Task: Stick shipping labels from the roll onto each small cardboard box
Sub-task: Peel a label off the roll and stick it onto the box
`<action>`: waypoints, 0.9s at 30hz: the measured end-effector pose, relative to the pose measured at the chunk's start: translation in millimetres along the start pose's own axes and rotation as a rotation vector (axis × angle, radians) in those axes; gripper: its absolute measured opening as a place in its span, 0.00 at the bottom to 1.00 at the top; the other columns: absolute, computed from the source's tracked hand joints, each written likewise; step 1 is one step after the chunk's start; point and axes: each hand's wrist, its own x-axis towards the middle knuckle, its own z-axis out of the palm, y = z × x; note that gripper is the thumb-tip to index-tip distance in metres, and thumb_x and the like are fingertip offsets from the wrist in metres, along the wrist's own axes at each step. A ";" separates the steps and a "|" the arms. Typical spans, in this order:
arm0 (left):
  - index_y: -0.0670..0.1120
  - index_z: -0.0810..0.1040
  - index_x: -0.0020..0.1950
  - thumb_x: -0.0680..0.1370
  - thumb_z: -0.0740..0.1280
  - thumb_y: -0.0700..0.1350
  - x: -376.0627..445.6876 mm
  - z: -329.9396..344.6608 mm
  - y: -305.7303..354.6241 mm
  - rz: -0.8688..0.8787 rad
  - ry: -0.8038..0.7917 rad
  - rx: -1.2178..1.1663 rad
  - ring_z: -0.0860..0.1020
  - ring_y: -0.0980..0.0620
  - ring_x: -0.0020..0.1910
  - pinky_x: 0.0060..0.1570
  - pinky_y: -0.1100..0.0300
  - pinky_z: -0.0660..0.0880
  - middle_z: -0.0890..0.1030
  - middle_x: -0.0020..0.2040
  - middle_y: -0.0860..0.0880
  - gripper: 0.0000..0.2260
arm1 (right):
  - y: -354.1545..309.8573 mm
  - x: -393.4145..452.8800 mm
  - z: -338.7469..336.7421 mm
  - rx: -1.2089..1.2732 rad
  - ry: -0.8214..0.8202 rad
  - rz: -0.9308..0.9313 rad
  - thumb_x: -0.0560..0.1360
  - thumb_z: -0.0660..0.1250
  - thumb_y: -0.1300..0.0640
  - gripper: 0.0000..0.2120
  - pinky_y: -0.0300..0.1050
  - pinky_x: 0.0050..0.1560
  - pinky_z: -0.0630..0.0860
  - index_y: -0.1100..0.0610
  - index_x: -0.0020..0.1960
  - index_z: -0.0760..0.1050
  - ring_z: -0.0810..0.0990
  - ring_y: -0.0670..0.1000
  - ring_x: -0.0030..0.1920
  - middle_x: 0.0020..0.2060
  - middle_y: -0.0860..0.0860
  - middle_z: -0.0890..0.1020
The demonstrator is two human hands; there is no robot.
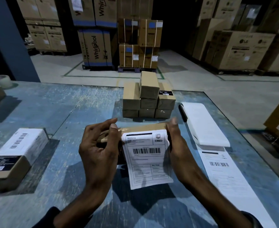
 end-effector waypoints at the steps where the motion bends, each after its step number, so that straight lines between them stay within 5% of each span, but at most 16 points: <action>1: 0.54 0.86 0.60 0.81 0.69 0.54 1.5 -0.3 -0.8 -0.019 -0.002 -0.004 0.85 0.53 0.51 0.41 0.50 0.86 0.80 0.54 0.56 0.11 | -2.3 -0.1 -1.3 0.004 -0.027 -0.018 0.79 0.41 0.28 0.34 0.48 0.61 0.80 0.34 0.49 0.86 0.88 0.45 0.55 0.51 0.46 0.90; 7: 0.61 0.87 0.53 0.78 0.70 0.65 11.9 -4.2 -11.5 -0.112 -0.039 -0.003 0.86 0.44 0.47 0.41 0.34 0.84 0.85 0.52 0.49 0.12 | 5.1 3.0 -5.1 -0.104 -0.096 -0.130 0.67 0.52 0.13 0.34 0.53 0.62 0.82 0.32 0.61 0.73 0.85 0.45 0.57 0.52 0.43 0.87; 13: 0.58 0.87 0.52 0.76 0.68 0.72 15.0 -4.7 -17.0 -0.196 -0.084 -0.019 0.87 0.37 0.45 0.42 0.31 0.83 0.85 0.50 0.40 0.20 | 9.5 6.9 -6.1 -0.100 -0.078 -0.156 0.82 0.49 0.28 0.25 0.43 0.57 0.81 0.41 0.65 0.75 0.84 0.50 0.56 0.53 0.52 0.85; 15: 0.57 0.87 0.51 0.77 0.68 0.71 14.9 -3.9 -15.3 -0.214 -0.084 -0.019 0.87 0.36 0.44 0.41 0.31 0.83 0.86 0.48 0.41 0.20 | 11.0 7.9 -7.0 -0.087 -0.074 -0.125 0.85 0.48 0.34 0.22 0.41 0.62 0.80 0.39 0.69 0.74 0.84 0.46 0.58 0.56 0.47 0.86; 19: 0.55 0.86 0.49 0.79 0.68 0.66 13.2 -3.1 -4.5 -0.243 -0.084 -0.052 0.85 0.32 0.40 0.38 0.27 0.81 0.86 0.40 0.41 0.16 | 10.4 7.5 -5.7 -0.059 -0.103 -0.065 0.80 0.50 0.29 0.24 0.43 0.64 0.79 0.35 0.70 0.71 0.83 0.43 0.63 0.59 0.41 0.86; 24: 0.52 0.85 0.47 0.80 0.67 0.64 13.4 -5.3 -2.0 -0.260 -0.115 -0.067 0.84 0.28 0.41 0.39 0.24 0.79 0.86 0.38 0.40 0.17 | 8.8 5.6 -4.1 -0.048 -0.112 -0.119 0.83 0.53 0.38 0.17 0.37 0.58 0.80 0.38 0.66 0.73 0.83 0.51 0.59 0.57 0.52 0.84; 27: 0.52 0.86 0.49 0.81 0.67 0.62 14.2 -5.1 -1.4 -0.279 -0.110 -0.077 0.84 0.30 0.41 0.41 0.26 0.80 0.85 0.38 0.40 0.16 | 10.2 6.8 -4.0 -0.022 -0.115 -0.106 0.83 0.52 0.36 0.19 0.37 0.63 0.78 0.35 0.70 0.72 0.83 0.44 0.63 0.61 0.42 0.85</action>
